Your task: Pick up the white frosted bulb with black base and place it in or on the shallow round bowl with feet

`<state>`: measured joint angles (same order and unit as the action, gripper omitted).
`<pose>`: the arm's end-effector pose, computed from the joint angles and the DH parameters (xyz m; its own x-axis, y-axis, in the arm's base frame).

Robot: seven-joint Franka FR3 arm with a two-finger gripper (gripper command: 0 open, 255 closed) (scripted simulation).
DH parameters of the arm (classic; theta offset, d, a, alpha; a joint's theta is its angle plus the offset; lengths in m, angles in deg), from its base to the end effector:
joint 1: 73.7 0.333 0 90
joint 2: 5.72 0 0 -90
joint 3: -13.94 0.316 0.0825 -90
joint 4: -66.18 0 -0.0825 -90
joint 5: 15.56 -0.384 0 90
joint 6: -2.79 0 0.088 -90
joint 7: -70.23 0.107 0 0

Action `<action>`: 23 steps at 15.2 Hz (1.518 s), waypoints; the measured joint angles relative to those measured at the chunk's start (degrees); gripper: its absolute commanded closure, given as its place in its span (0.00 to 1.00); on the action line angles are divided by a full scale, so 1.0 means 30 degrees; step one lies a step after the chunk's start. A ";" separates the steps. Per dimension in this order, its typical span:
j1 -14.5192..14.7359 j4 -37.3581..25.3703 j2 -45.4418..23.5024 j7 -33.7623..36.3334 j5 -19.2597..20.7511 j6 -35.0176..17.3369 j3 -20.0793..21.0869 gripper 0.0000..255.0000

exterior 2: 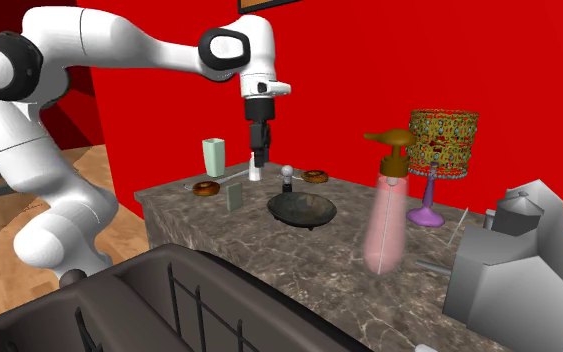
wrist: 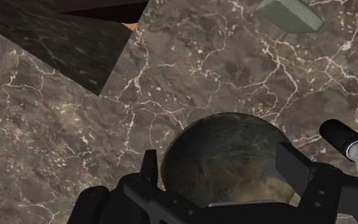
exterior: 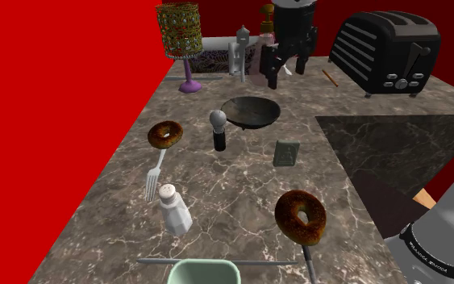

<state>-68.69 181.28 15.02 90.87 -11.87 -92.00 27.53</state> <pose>0.4197 0.1510 0.6001 0.9979 -0.0416 0.0495 -0.0481 -0.9892 0.1384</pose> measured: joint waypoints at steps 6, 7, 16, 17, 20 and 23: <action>0.0765 -0.3189 -0.3831 0.2129 0.0897 0.0563 0.2064 0.00; 0.0894 -0.3989 -0.4606 0.2422 0.1160 0.0821 0.2349 0.00; 0.2723 -0.9430 -1.0430 0.4819 0.3473 0.2487 0.4040 0.00; 0.2713 -0.9250 -1.0453 0.4841 0.3486 0.2300 0.4034 0.00; 0.2593 -0.8389 -1.0313 0.4846 0.3449 0.1566 0.3983 0.00; 0.2489 -0.7637 -1.0164 0.4853 0.3402 0.0941 0.3939 0.00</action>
<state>-61.23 158.37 -15.47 105.43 -1.66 -89.18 39.35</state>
